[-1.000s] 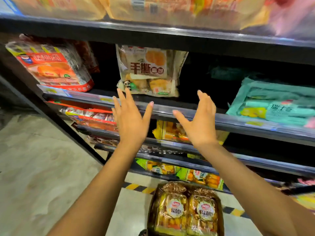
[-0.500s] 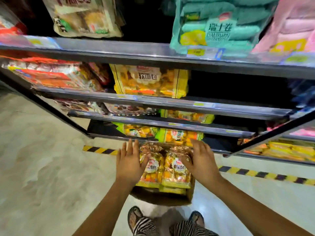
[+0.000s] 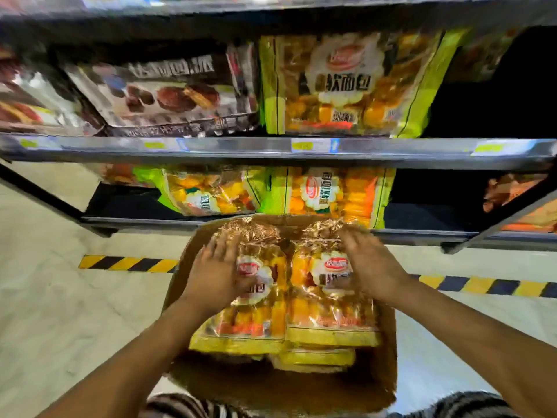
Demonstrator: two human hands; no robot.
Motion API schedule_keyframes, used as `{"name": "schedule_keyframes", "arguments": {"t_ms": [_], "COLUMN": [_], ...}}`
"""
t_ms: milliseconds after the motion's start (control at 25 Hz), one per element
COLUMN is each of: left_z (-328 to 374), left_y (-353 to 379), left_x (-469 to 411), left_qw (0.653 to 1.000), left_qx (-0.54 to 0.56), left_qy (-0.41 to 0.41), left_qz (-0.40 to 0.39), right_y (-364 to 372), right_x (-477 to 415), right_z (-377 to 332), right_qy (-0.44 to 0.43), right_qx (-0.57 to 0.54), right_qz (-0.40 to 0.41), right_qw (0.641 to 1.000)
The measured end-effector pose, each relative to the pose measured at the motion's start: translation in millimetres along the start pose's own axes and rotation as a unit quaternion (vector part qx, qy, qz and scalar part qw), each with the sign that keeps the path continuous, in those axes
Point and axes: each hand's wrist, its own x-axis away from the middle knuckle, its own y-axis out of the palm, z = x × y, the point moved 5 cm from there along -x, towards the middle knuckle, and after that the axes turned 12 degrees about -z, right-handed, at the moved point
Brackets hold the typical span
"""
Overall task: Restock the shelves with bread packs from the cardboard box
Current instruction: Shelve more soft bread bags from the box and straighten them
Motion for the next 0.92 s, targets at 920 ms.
{"name": "schedule_keyframes", "arguments": {"t_ms": [920], "left_z": [-62], "left_y": [63], "left_x": [-70], "left_qw": [0.866], "left_qx": [0.489], "left_qy": [0.073], "left_qz": [-0.075], "right_y": [60], "right_x": [-56], "right_z": [30], "right_qy": [0.123], "right_qx": [-0.316], "right_qz": [-0.163], "right_qw": [0.927]}}
